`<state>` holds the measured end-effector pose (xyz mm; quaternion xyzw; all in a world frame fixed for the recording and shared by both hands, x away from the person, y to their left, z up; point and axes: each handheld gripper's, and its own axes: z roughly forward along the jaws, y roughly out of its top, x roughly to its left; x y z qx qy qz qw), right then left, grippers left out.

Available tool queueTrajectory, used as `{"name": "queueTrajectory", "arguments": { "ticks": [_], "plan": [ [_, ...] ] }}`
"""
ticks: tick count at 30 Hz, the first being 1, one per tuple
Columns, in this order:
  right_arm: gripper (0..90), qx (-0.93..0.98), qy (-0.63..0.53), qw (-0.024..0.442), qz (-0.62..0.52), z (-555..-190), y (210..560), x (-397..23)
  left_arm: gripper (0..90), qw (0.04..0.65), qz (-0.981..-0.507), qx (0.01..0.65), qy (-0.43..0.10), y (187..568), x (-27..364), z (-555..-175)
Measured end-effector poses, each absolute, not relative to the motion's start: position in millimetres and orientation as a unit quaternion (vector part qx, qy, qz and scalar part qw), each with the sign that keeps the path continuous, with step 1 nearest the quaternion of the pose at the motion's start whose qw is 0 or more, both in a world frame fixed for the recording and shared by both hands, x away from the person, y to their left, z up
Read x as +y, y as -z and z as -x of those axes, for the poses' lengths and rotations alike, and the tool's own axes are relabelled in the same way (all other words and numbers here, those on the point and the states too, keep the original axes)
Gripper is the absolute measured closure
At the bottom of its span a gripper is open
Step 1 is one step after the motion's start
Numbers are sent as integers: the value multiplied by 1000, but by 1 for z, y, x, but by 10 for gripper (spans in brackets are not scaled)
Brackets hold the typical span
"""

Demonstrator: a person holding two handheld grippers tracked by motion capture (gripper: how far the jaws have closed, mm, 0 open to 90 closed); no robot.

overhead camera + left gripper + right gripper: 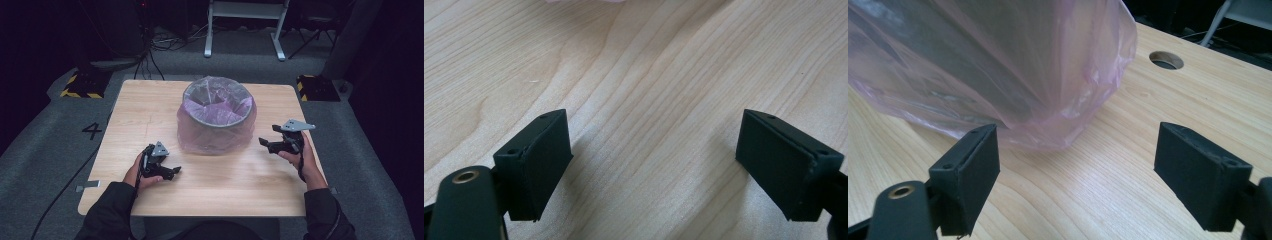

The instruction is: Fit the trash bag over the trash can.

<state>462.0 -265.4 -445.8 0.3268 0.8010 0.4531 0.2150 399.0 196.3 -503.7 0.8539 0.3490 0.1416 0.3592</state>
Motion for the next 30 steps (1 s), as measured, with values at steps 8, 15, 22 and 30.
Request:
{"name": "queueTrajectory", "arguments": {
  "ticks": [8, 15, 22, 30],
  "plan": [
    [187, 794, -466, 221, -322, -464, 431, -261, 142, 358, -855, 349, -140, 503, 196, -399],
    [189, 797, -467, 228, -309, -465, 420, -255, 141, 357, -855, 348, -141, 503, 196, -400],
    [191, 794, -472, 233, -305, -465, 407, -251, 141, 357, -855, 348, -141, 503, 196, -400],
    [191, 796, -472, 241, -291, -465, 388, -246, 141, 356, -856, 347, -142, 503, 196, -400]
  ]
}}
